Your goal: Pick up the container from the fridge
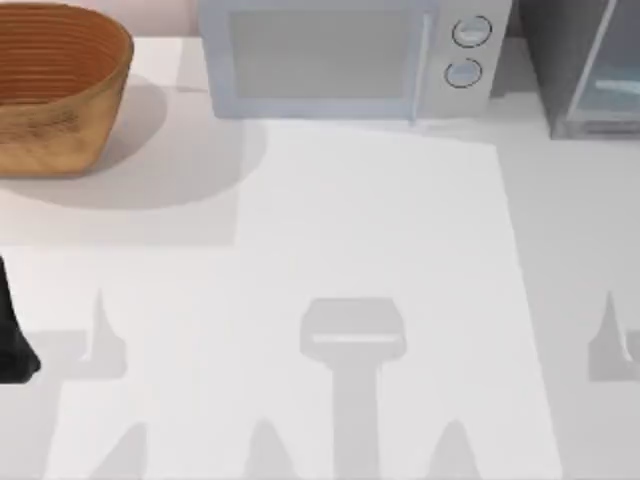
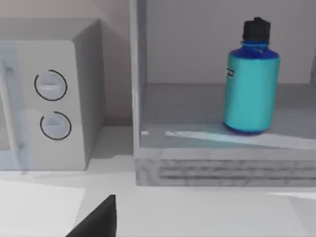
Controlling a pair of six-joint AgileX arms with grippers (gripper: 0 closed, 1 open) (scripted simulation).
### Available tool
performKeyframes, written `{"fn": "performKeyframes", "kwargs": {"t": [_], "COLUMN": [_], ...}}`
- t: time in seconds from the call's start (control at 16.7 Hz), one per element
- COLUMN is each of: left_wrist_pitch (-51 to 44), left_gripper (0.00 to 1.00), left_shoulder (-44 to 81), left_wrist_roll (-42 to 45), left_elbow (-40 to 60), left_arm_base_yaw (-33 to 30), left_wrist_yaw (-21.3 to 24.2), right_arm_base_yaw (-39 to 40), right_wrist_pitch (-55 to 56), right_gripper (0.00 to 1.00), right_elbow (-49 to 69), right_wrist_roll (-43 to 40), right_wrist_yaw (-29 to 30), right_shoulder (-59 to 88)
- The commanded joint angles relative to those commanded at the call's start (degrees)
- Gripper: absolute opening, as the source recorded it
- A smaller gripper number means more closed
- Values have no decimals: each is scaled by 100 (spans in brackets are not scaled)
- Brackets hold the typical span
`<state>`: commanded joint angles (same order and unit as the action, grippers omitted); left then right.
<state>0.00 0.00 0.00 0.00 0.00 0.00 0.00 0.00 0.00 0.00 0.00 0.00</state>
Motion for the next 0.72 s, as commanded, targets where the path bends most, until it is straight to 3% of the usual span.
{"fn": "performKeyframes", "kwargs": {"t": [0.36, 0.72], "left_wrist_pitch": [0, 0], "left_gripper": [100, 100], "left_shoulder": [0, 0], "left_wrist_roll": [0, 0], "left_elbow": [0, 0], "left_arm_base_yaw": [0, 0], "left_wrist_yaw": [0, 0], "right_arm_base_yaw": [-225, -1044], "right_wrist_pitch": [602, 3086], "right_gripper": [100, 100], "right_elbow": [87, 386], "right_wrist_roll": [-11, -12], "right_wrist_yaw": [-208, -954], "right_shoulder": [594, 3257]}}
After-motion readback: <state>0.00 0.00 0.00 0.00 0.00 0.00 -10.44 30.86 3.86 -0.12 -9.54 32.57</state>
